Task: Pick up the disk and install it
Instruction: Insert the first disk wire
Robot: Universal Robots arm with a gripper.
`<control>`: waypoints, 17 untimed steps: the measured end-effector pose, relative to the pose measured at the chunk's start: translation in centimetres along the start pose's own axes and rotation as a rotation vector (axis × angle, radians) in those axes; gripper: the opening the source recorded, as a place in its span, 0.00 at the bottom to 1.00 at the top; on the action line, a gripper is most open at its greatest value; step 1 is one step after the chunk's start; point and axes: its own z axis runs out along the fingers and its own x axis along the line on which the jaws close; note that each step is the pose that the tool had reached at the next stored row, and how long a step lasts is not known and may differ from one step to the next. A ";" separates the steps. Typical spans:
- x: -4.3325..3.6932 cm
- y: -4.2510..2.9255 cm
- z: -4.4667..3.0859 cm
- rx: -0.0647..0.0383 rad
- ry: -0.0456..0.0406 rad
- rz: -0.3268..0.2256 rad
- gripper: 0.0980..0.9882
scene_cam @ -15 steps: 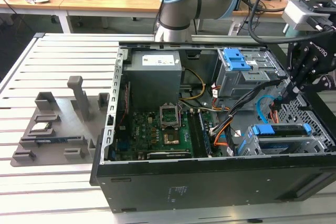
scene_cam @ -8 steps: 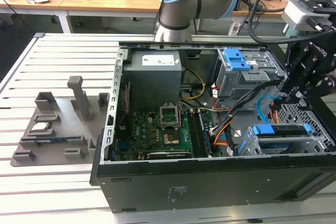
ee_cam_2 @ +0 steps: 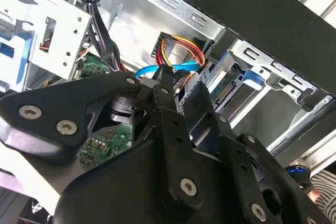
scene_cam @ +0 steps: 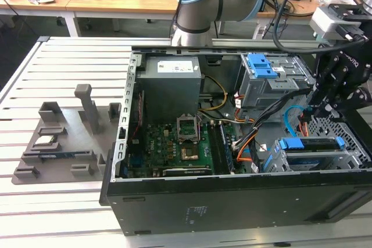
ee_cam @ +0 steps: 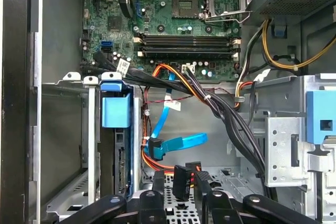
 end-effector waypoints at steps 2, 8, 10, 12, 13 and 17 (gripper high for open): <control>0.01 0.00 0.11 0.000 0.0013 0.000 0.30; 0.01 0.00 0.12 0.000 0.0043 0.000 0.20; 0.01 0.00 0.12 0.000 0.0050 0.000 0.13; 0.01 0.00 0.12 0.000 0.0058 0.000 0.08; 0.01 0.00 0.12 0.000 0.0061 0.000 0.08; 0.02 0.00 0.12 0.000 0.0071 0.000 0.08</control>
